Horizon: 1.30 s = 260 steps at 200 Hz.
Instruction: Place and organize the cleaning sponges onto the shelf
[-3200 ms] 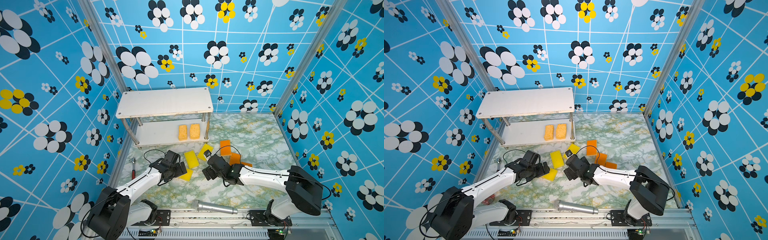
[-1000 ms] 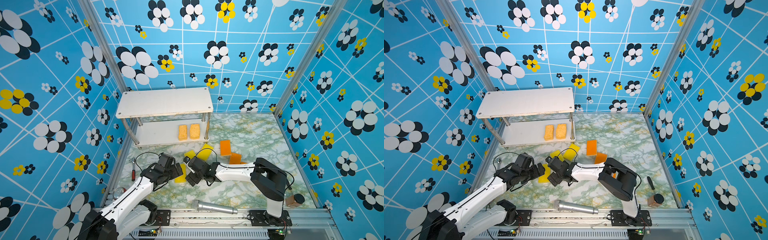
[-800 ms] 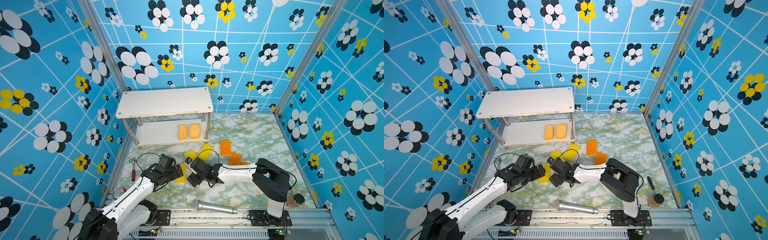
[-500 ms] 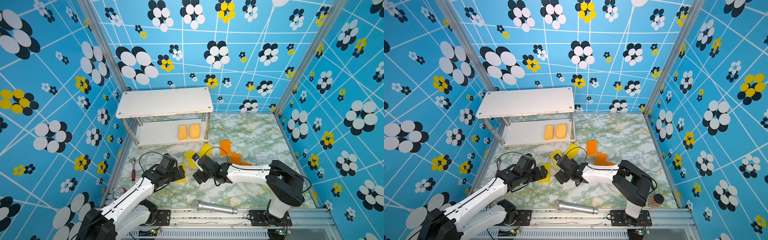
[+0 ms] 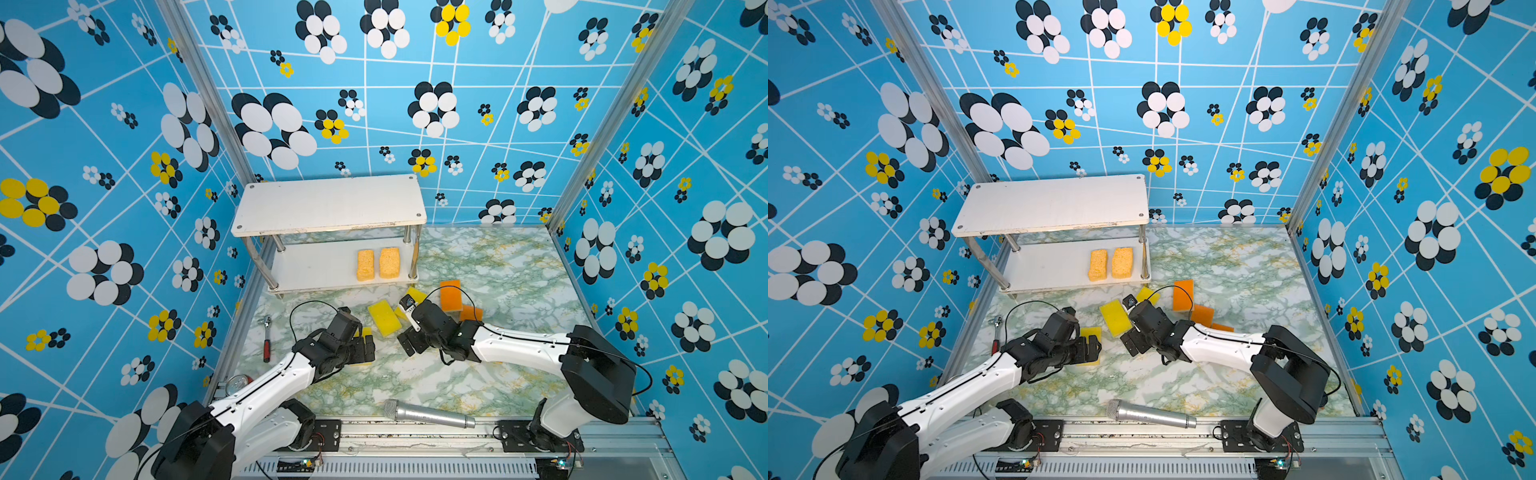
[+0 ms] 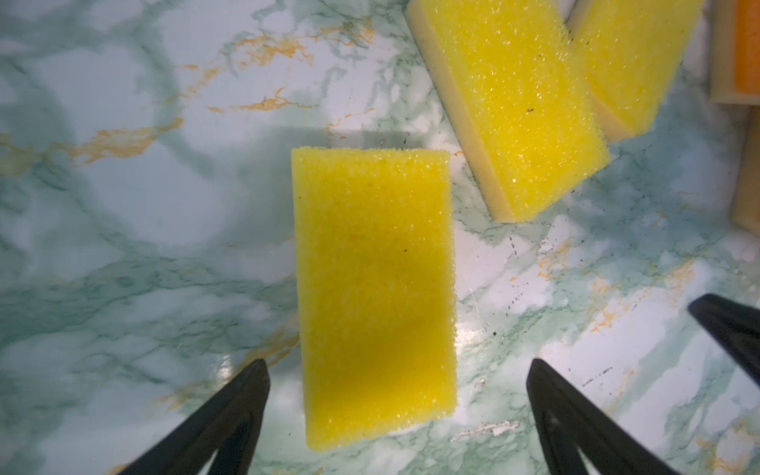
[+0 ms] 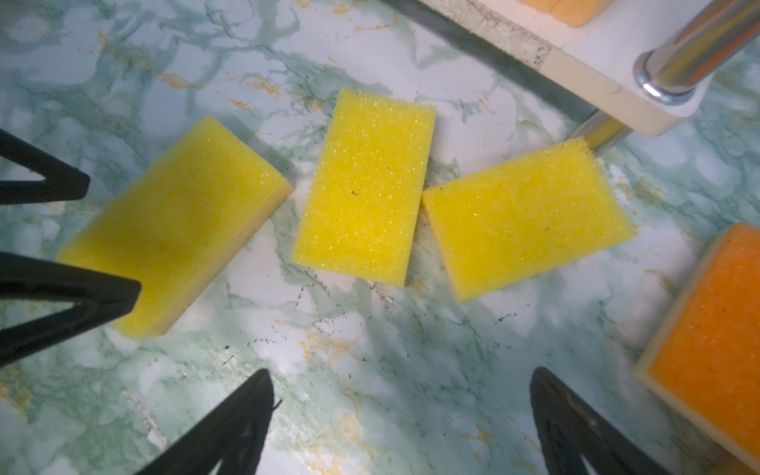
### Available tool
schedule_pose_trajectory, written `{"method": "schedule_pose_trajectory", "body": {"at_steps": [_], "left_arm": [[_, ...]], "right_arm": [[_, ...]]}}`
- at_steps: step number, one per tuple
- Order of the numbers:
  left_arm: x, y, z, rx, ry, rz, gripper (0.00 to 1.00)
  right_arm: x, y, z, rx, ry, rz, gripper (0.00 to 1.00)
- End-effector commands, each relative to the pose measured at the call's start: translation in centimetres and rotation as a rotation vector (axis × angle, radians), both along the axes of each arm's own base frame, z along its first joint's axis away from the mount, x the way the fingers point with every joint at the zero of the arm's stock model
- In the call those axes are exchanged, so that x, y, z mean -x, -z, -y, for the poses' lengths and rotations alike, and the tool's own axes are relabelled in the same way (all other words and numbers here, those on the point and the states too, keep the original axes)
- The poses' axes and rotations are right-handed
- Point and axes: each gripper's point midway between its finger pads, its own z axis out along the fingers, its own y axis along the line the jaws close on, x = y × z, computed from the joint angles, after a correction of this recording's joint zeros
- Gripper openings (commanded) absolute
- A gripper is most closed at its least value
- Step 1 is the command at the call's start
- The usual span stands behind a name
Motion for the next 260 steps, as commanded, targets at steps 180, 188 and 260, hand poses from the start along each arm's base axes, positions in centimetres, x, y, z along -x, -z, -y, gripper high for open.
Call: {"method": "schedule_pose_trajectory", "body": {"at_steps": [180, 188, 260], "left_arm": [[-0.1, 2.1, -0.2, -0.150, -0.070, -0.001, 0.99], [-0.1, 2.2, 0.0, -0.153, -0.067, 0.000, 0.99], [0.1, 2.8, 0.8, -0.200, -0.029, -0.019, 0.99]], "right_arm": [[-0.5, 0.1, 1.1, 0.013, 0.035, 0.028, 0.99], [-0.5, 0.1, 1.1, 0.012, 0.036, 0.028, 0.99], [-0.6, 0.3, 1.2, 0.022, 0.043, 0.031, 0.99]]}}
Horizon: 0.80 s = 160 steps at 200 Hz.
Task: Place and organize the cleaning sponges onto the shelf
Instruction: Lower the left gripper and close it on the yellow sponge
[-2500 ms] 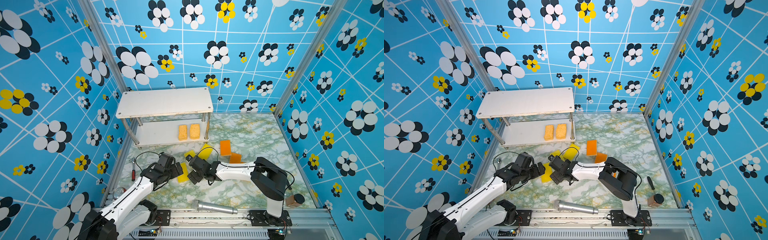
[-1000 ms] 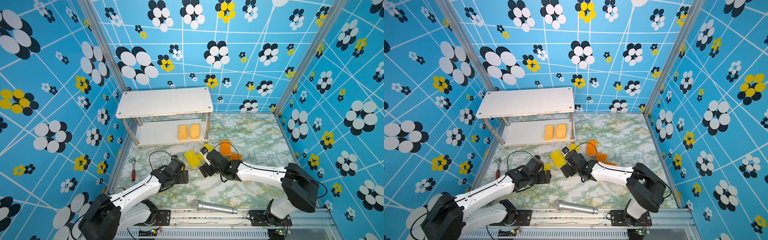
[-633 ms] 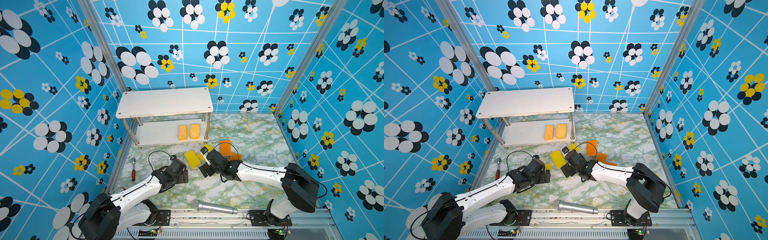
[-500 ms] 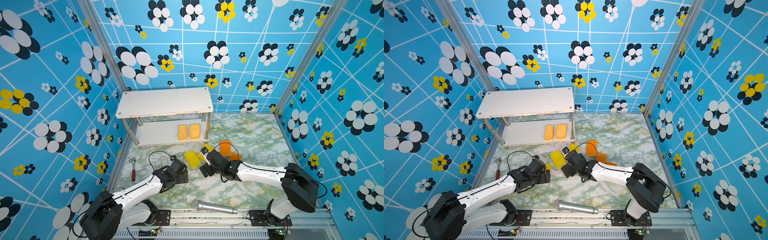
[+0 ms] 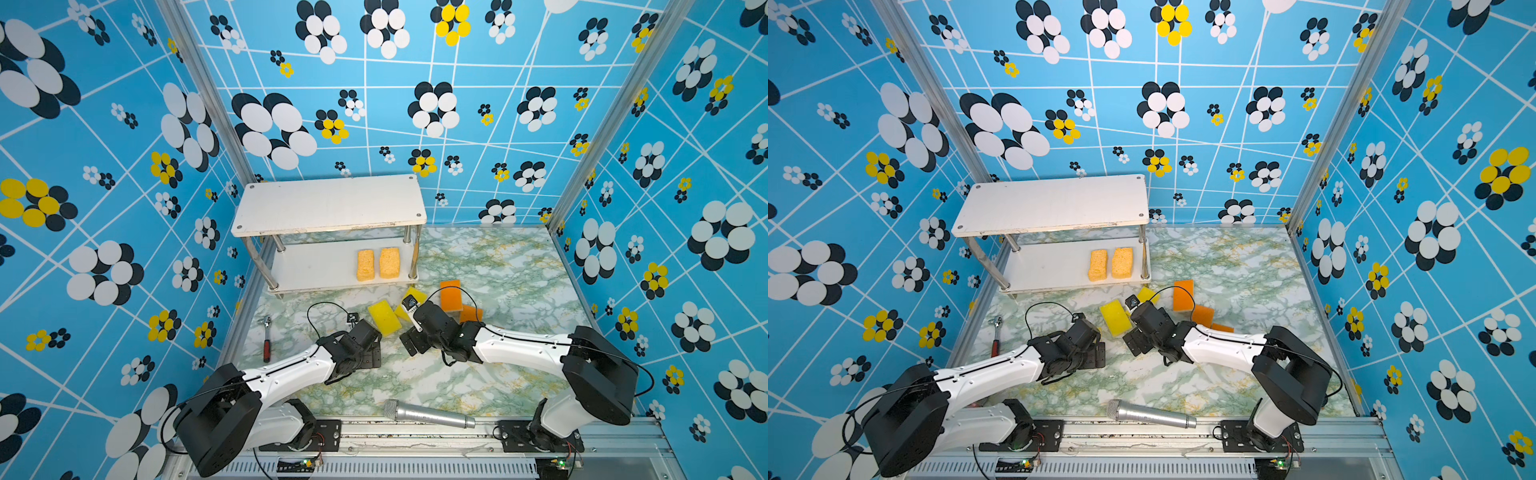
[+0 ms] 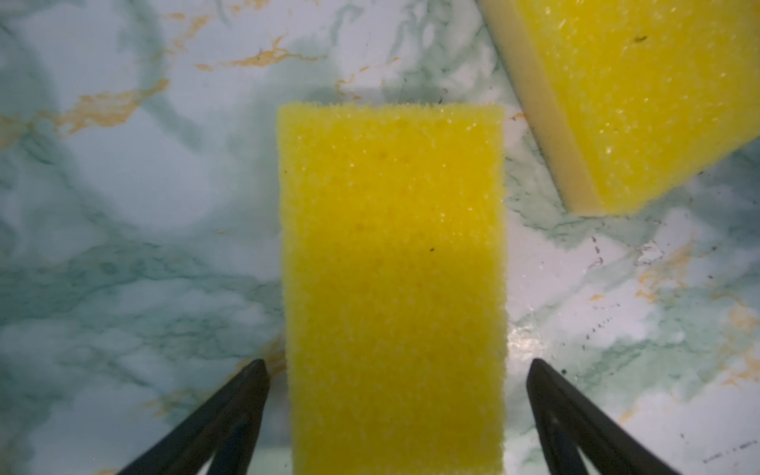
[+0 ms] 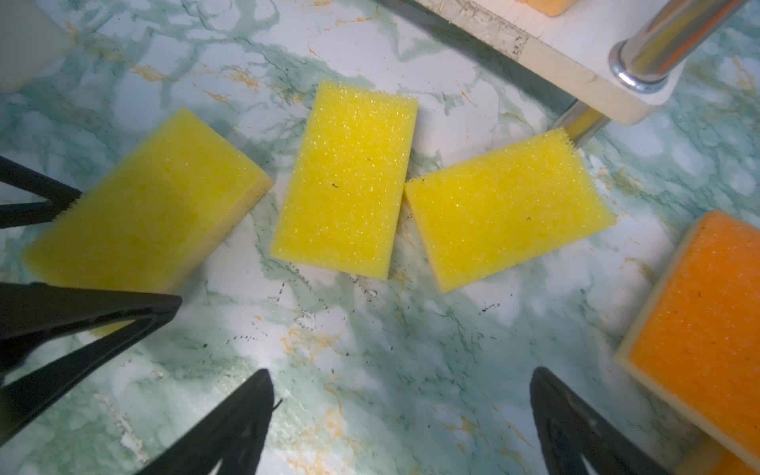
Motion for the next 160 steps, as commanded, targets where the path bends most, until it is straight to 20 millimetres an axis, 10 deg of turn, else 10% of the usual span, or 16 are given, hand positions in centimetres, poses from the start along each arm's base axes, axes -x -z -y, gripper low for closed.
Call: {"method": "schedule_pose_trajectory", "body": {"at_steps": [1, 160], "left_arm": [[-0.2, -0.1, 0.3, -0.018, 0.000, 0.000, 0.99], [0.6, 0.9, -0.7, -0.116, -0.030, -0.047, 0.94]], "right_arm": [[-0.5, -0.1, 0.5, 0.003, 0.023, 0.020, 0.99], [-0.6, 0.1, 0.8, 0.012, 0.032, 0.032, 0.99]]}}
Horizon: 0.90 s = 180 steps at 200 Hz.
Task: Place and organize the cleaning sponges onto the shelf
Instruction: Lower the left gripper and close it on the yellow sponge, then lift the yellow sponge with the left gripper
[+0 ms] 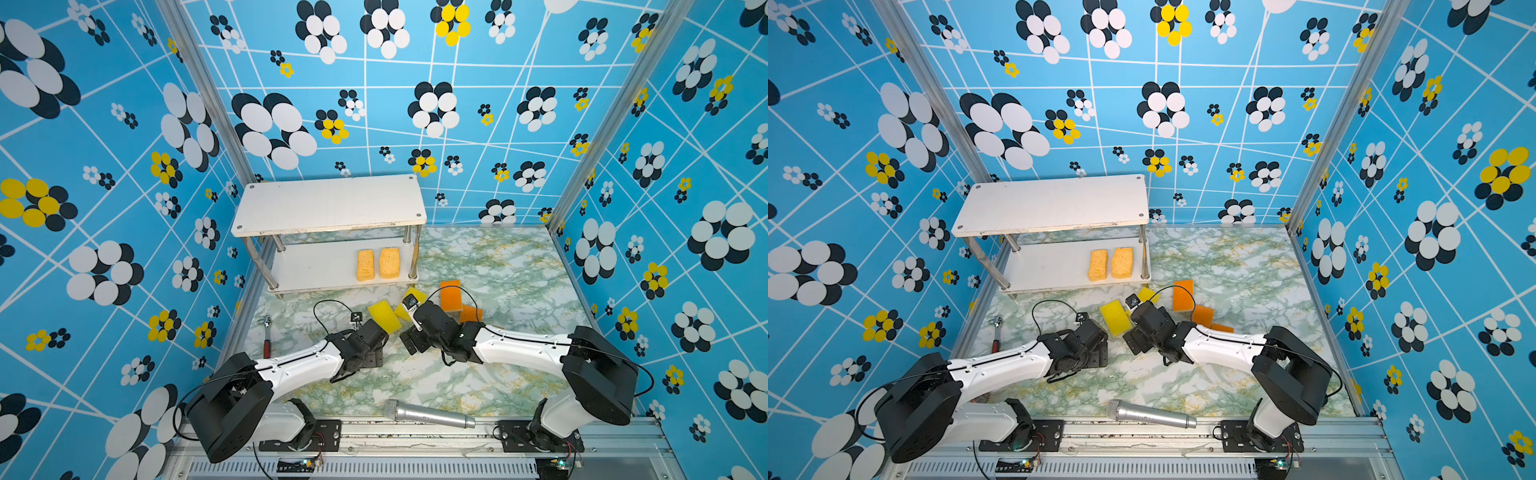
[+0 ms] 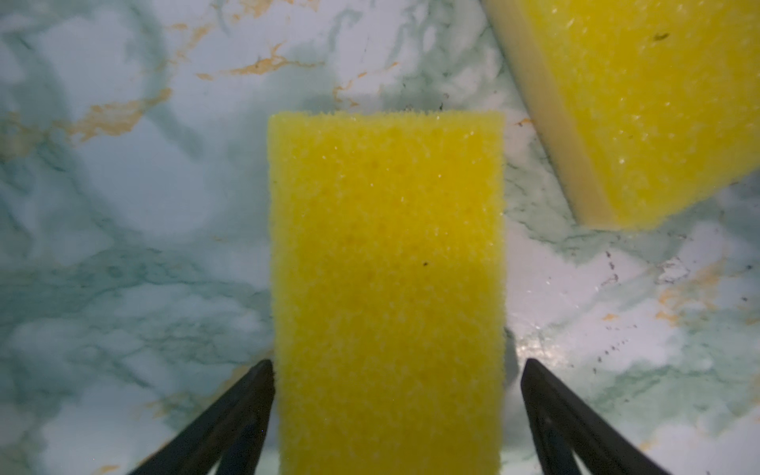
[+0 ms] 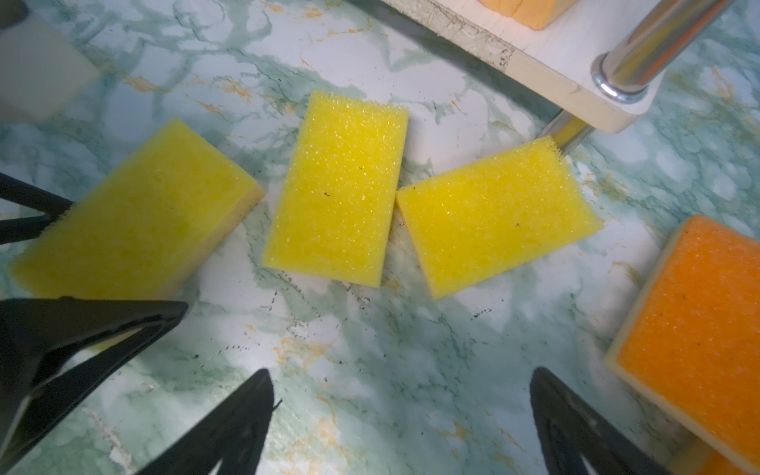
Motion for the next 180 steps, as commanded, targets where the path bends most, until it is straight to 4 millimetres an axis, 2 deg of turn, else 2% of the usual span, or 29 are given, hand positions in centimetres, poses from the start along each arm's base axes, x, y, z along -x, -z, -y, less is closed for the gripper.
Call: {"method": "schedule_pose_trajectory", "body": {"at_steps": [1, 91, 138, 180], "left_arm": [[0.89, 0.54, -0.87, -0.051, -0.011, -0.042, 0.94], [1.11, 0.60, -0.77, -0.047, -0.012, -0.037, 0.86], [0.82, 0.35, -0.44, -0.038, -0.002, -0.028, 0.72], [0.59, -0.16, -0.53, -0.037, -0.006, -0.008, 0.67]], "right_arm": [[-0.26, 0.28, 0.66, 0.014, 0.016, 0.011, 0.99], [-0.34, 0.20, 0.77, 0.018, 0.022, 0.015, 0.99], [-0.39, 0.18, 0.87, 0.020, 0.026, 0.019, 0.99], [-0.42, 0.23, 0.91, 0.024, 0.027, 0.020, 0.99]]}}
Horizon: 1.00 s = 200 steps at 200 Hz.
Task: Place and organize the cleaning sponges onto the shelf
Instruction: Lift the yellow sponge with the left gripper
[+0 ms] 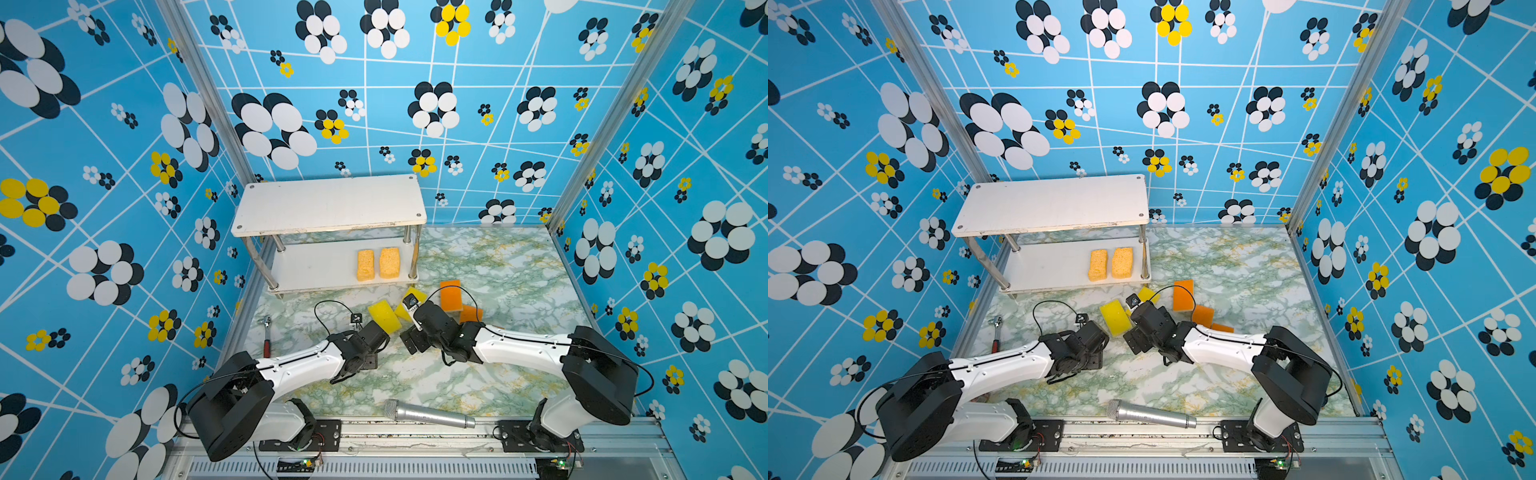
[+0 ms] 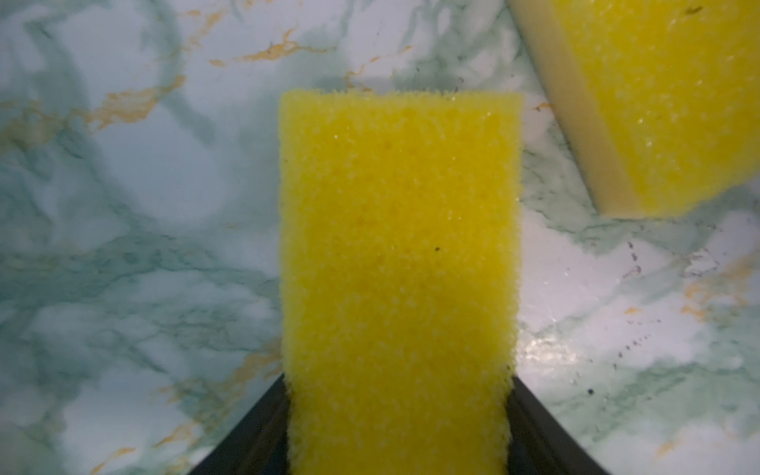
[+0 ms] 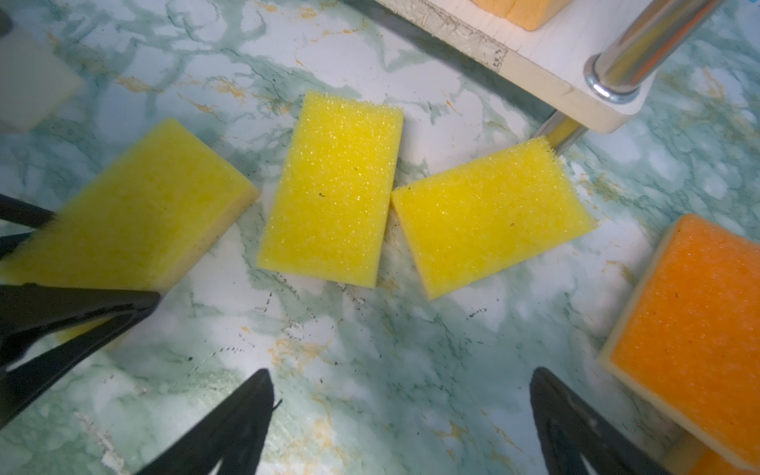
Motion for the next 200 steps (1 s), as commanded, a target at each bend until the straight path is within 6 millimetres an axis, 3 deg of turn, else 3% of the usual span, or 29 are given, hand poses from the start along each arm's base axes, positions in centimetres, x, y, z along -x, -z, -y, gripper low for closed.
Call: {"method": "schedule_pose_trajectory", "body": {"at_steps": [1, 76, 123, 200], "left_arm": [[0.2, -0.3, -0.1, -0.010, -0.001, -0.003, 0.67], [-0.4, -3.0, -0.7, 0.015, -0.014, 0.091, 0.64], [-0.7, -6.7, -1.5, 0.032, -0.021, 0.173, 0.64], [-2.4, -12.9, -4.6, 0.036, -0.080, 0.354, 0.65]], "right_arm": [[-0.2, 0.3, 0.7, 0.018, 0.016, 0.011, 0.99], [-0.3, 0.4, 0.8, 0.024, 0.018, 0.013, 0.99], [-0.3, 0.6, 0.7, 0.028, 0.016, 0.011, 0.99], [-0.3, 0.8, 0.7, 0.029, 0.016, 0.005, 0.99]]}}
